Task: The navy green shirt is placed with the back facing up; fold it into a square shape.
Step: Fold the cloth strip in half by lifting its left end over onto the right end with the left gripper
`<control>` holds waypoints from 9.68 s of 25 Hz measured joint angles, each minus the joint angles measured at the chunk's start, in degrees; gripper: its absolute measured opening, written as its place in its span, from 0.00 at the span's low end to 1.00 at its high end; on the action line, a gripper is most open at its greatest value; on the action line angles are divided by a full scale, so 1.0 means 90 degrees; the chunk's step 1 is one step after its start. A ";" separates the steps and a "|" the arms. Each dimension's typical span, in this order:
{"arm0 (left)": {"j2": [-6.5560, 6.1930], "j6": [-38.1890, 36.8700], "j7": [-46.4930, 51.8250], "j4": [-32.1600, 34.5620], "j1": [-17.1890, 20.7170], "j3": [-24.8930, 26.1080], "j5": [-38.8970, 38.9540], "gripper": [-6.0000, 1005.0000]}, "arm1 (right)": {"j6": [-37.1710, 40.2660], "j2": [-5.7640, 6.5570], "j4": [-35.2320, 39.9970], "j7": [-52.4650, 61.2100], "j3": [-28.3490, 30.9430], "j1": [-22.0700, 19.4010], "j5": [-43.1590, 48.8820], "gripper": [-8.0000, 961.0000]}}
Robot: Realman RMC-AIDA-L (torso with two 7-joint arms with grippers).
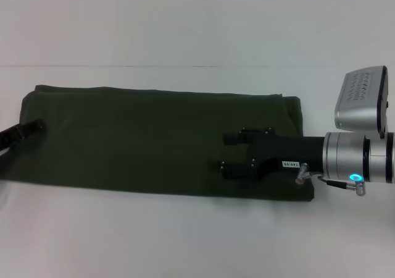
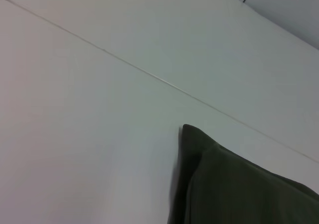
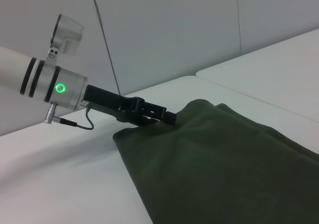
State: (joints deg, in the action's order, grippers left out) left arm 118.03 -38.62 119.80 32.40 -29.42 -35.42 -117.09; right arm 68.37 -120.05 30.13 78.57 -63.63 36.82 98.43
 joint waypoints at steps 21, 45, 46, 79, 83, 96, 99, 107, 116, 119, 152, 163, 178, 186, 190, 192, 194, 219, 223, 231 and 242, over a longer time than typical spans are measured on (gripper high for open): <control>0.0092 -0.0170 -0.0042 -0.0183 -0.0203 -0.0012 0.0035 0.86 | 0.0011 0.0000 -0.0009 -0.0004 0.0000 0.0000 -0.0002 0.82; 0.0107 -0.0130 -0.0226 -0.0185 -0.0285 0.0015 0.0001 0.73 | 0.0011 0.0000 0.0004 -0.0001 0.0000 0.0000 -0.0010 0.82; 0.0107 -0.0126 -0.0226 -0.0186 -0.0289 0.0012 -0.0004 0.70 | 0.0011 0.0000 0.0007 -0.0001 0.0000 0.0000 -0.0010 0.82; 0.0015 -0.1164 0.0507 0.0730 -0.0309 -0.0021 -0.0021 0.07 | 0.0091 0.0000 0.0011 -0.0004 0.0020 -0.0042 -0.0019 0.82; -0.0026 -0.1552 0.0810 0.0901 -0.0329 -0.0052 -0.0024 0.07 | 0.0108 0.0001 0.0011 -0.0027 0.0049 -0.0072 -0.0019 0.82; 0.0150 -0.2382 0.1344 0.1231 -0.0490 -0.0042 0.0062 0.07 | 0.0111 0.0008 0.0011 -0.0085 0.0133 -0.0218 -0.0035 0.82; 0.0230 -0.2578 0.1431 0.1235 -0.0552 -0.0026 0.0219 0.07 | 0.0111 0.0011 0.0011 -0.0115 0.0158 -0.0257 -0.0067 0.82; 0.0510 -0.2768 0.1638 0.1225 -0.0740 -0.0135 0.0482 0.07 | 0.0114 0.0022 0.0019 -0.0136 0.0259 -0.0407 -0.0119 0.82; 0.0690 -0.2941 0.1792 0.1154 -0.0948 -0.0617 0.0952 0.07 | 0.0205 0.0030 0.0022 -0.0137 0.0481 -0.0688 -0.0128 0.82; 0.0706 -0.2822 0.1812 0.1041 -0.0966 -0.1100 0.1333 0.07 | 0.0224 0.0030 0.0029 -0.0137 0.0494 -0.0793 -0.0128 0.81; 0.0741 -0.0392 0.1321 0.0237 -0.1650 -0.4953 0.4335 0.07 | 0.0694 0.0059 0.0099 -0.0313 0.0878 -0.1397 -0.0104 0.81; 0.0742 0.0134 0.0535 -0.0026 -0.1854 -0.6062 0.5910 0.07 | 0.0680 0.0059 0.0086 -0.0313 0.0878 -0.1396 -0.0085 0.81; 0.0742 0.0905 -0.0318 -0.0381 -0.2075 -0.7374 0.8027 0.07 | 0.0696 0.0059 0.0060 -0.0313 0.0879 -0.1423 -0.0038 0.81; 0.0742 0.0718 -0.1356 -0.0500 -0.2038 -0.7892 0.9145 0.21 | 0.0707 0.0059 0.0081 -0.0313 0.0879 -0.1440 -0.0038 0.81; 0.0742 0.0421 -0.1446 -0.0544 -0.2018 -0.7901 0.9270 0.36 | 0.0717 0.0060 0.0095 -0.0300 0.0881 -0.1487 -0.0039 0.81; 0.0738 0.0230 -0.1460 -0.0592 -0.2010 -0.7867 0.9276 0.44 | 0.0803 0.0089 0.0096 -0.0268 0.0886 -0.1544 -0.0042 0.81; 0.0709 -0.0032 -0.1483 -0.0653 -0.1972 -0.7782 0.9260 0.51 | 0.0974 0.0123 0.0098 -0.0249 0.0909 -0.1634 -0.0055 0.81; -0.0851 -0.3528 0.1813 -0.2258 -0.0372 -0.4119 0.4643 0.89 | 0.1816 0.0324 0.0100 -0.0199 0.1584 -0.1926 -0.0018 0.81; -0.0927 -0.3326 0.2411 -0.1796 -0.0079 -0.3616 0.3807 0.89 | 0.1787 0.0323 0.0100 -0.0197 0.1595 -0.1925 -0.0019 0.81; -0.0940 -0.3006 0.2818 -0.1368 -0.0059 -0.3097 0.2873 0.89 | 0.1768 0.0323 0.0097 -0.0195 0.1606 -0.1912 -0.0019 0.81; -0.0835 -0.2726 0.2833 -0.1372 -0.0175 -0.3149 0.2828 0.89 | 0.1770 0.0322 0.0094 -0.0195 0.1577 -0.1915 -0.0019 0.81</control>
State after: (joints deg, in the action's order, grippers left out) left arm 110.51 -63.15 145.29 20.06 -31.00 -63.76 -91.64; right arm 84.30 -117.15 30.98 76.82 -49.44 19.59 98.26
